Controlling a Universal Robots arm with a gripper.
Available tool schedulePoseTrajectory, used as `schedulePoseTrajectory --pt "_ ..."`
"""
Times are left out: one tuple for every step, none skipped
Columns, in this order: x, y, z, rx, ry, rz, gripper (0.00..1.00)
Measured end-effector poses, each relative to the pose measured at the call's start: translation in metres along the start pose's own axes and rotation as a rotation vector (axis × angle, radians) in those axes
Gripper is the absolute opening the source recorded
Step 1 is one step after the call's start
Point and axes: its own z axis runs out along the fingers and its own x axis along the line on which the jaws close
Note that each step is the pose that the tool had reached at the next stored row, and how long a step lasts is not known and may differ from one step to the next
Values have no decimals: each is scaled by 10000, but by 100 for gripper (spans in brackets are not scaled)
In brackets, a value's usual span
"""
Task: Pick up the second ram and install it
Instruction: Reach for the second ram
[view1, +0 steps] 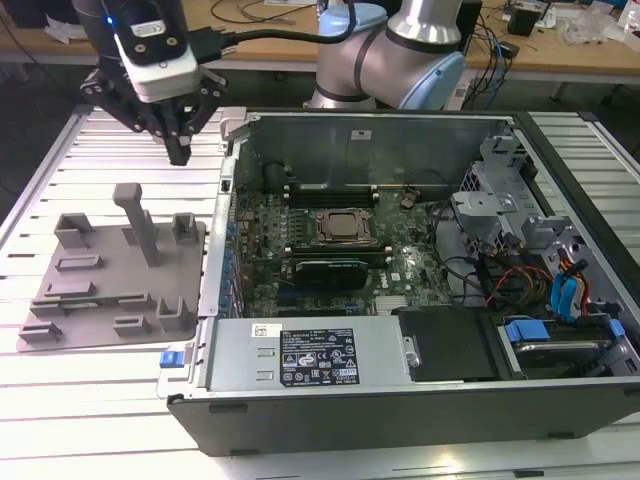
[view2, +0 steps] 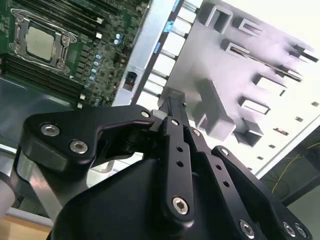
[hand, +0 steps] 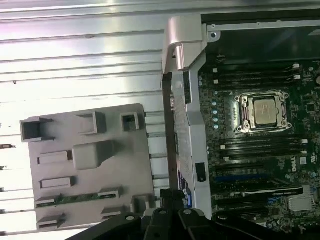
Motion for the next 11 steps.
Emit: schedulePoseTrajectory --pt "51 -4 -2 0 -5 0 8" --pt "83 -6 -3 0 -8 0 8" --pt "169 -13 -5 -1 -16 -2 8" --pt "232 -17 -8 0 -21 0 8" --pt "267 -20 -9 -1 -25 0 8" --pt "301 -22 -10 -2 -28 0 8" --pt "353 -26 -11 -2 -33 -2 8" --pt "379 -28 -12 -2 -35 -2 8" --pt "409 -30 -14 -2 -36 -2 8" --pt "454 -33 -15 -2 -37 -1 8" --pt "496 -37 -15 -2 -39 -1 8"
